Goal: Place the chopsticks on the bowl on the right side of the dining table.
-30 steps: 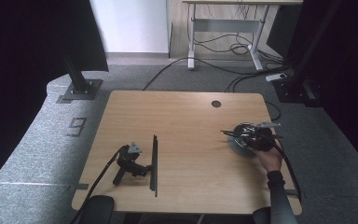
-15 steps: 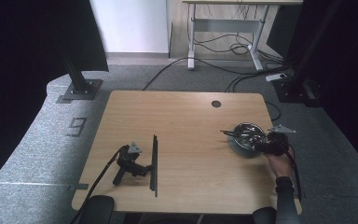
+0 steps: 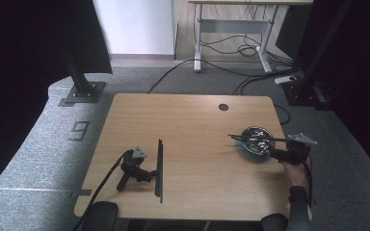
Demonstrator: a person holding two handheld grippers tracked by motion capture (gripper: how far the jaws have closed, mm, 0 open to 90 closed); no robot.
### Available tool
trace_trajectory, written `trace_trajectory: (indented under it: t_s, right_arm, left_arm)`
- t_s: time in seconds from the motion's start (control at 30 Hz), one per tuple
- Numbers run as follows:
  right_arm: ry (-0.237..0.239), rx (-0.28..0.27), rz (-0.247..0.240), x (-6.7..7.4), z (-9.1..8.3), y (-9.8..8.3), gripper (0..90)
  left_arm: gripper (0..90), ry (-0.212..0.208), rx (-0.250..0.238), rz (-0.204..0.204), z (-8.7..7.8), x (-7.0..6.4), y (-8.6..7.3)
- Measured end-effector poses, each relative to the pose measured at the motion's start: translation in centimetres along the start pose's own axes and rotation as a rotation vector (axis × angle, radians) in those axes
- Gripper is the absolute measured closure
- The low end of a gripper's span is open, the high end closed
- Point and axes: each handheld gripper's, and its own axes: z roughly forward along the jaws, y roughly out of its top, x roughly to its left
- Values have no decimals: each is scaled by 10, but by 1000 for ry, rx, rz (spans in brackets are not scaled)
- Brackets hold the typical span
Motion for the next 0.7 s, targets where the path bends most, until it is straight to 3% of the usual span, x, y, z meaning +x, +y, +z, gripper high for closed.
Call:
trace_trajectory:
  t_s: [0.13, 0.33, 0.47, 0.7]
  right_arm:
    - [-3, -8, 15, -3, 2, -4, 0]
    - [-43, -31, 46, -11, 3, -7, 0]
    - [-24, -45, 80, -17, 6, -7, 0]
    - [-3, -45, 89, -19, 12, -6, 0]
  left_arm:
    - [0, 0, 0, 0, 0, 0, 0]
    - [0, 0, 0, 0, 0, 0, 0]
    - [0, 0, 0, 0, 0, 0, 0]
    - [0, 0, 0, 0, 0, 0, 0]
